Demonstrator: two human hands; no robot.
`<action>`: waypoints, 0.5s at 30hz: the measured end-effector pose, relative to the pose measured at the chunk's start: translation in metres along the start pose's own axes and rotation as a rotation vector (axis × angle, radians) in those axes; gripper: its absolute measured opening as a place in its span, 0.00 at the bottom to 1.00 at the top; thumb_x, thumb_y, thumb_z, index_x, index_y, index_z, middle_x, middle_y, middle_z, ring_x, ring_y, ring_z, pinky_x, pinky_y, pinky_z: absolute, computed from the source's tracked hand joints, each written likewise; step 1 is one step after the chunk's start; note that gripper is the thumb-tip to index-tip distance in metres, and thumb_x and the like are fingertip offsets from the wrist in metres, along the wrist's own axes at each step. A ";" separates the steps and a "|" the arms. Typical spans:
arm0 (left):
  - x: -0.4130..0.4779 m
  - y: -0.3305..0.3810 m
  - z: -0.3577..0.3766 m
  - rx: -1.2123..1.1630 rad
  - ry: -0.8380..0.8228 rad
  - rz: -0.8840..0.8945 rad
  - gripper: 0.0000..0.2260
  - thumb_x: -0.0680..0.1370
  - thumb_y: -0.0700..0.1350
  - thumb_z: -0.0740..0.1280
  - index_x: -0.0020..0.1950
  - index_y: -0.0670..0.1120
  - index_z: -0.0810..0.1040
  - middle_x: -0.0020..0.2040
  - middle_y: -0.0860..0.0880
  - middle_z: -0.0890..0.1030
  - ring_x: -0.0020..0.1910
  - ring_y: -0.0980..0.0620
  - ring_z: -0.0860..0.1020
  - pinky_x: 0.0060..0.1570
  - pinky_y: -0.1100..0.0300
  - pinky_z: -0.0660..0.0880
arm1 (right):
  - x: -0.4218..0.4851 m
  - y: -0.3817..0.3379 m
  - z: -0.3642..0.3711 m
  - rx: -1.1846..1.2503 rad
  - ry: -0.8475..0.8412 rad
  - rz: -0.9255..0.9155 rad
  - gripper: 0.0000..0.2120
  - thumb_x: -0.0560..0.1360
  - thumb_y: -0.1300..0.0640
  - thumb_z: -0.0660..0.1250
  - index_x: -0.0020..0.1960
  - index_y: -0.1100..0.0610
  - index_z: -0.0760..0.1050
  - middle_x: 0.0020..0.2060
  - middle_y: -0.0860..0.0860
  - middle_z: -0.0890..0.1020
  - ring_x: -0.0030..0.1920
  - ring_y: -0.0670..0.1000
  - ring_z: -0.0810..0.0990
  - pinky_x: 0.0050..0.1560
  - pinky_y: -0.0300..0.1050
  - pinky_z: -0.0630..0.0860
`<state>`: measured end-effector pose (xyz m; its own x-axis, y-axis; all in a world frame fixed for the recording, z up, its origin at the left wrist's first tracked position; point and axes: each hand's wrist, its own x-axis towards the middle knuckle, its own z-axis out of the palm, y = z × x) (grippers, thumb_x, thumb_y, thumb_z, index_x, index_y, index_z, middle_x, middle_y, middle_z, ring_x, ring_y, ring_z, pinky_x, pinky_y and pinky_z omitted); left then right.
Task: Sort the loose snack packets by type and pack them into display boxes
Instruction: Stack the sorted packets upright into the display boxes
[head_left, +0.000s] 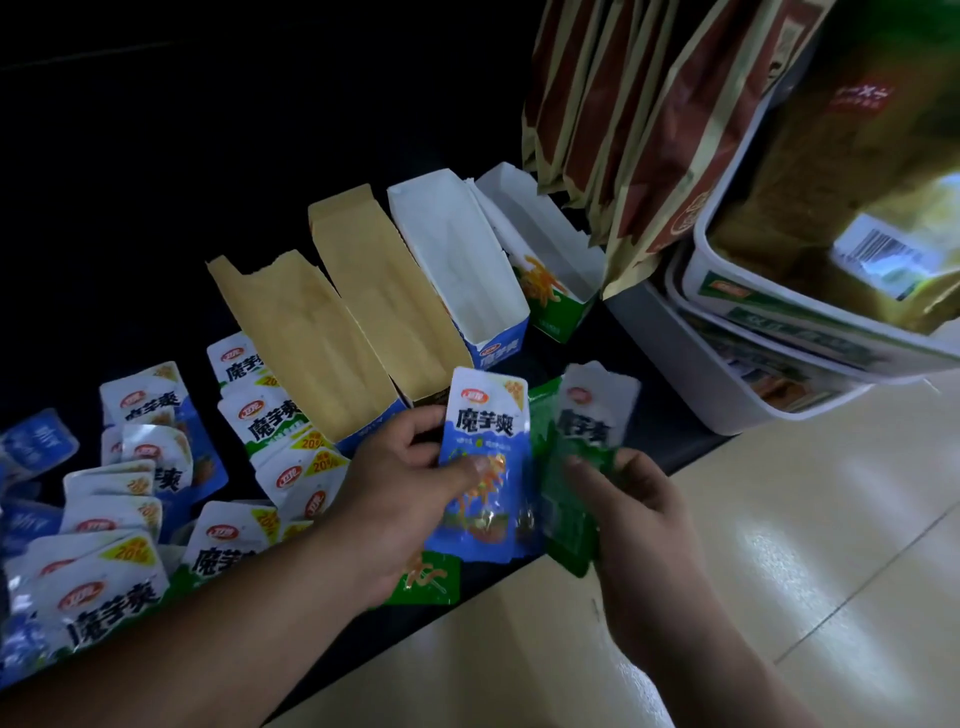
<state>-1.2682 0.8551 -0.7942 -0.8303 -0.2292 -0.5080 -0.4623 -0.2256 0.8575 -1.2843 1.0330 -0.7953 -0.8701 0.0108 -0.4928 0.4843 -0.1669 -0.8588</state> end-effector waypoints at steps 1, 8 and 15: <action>-0.002 -0.001 0.001 0.009 -0.007 0.001 0.16 0.75 0.34 0.75 0.58 0.49 0.81 0.48 0.49 0.89 0.46 0.48 0.88 0.39 0.56 0.83 | 0.000 0.001 0.002 -0.028 -0.036 0.029 0.07 0.77 0.58 0.71 0.49 0.62 0.79 0.45 0.59 0.85 0.42 0.60 0.82 0.45 0.58 0.78; -0.002 0.000 0.005 0.013 -0.021 -0.033 0.11 0.76 0.32 0.73 0.56 0.43 0.85 0.50 0.44 0.88 0.49 0.42 0.87 0.49 0.49 0.83 | -0.004 -0.003 -0.003 -0.086 -0.172 0.074 0.08 0.74 0.67 0.74 0.52 0.63 0.80 0.40 0.56 0.84 0.37 0.52 0.80 0.40 0.46 0.76; 0.003 0.002 -0.002 0.078 0.105 0.053 0.08 0.75 0.34 0.75 0.51 0.43 0.85 0.44 0.48 0.89 0.42 0.50 0.87 0.37 0.61 0.82 | 0.014 0.000 -0.012 -0.049 0.166 0.011 0.15 0.73 0.70 0.76 0.47 0.57 0.70 0.34 0.51 0.76 0.31 0.51 0.83 0.26 0.45 0.76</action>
<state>-1.2708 0.8516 -0.7941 -0.8189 -0.3377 -0.4641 -0.4451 -0.1368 0.8850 -1.2955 1.0445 -0.8042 -0.8397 0.1728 -0.5149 0.5009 -0.1202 -0.8571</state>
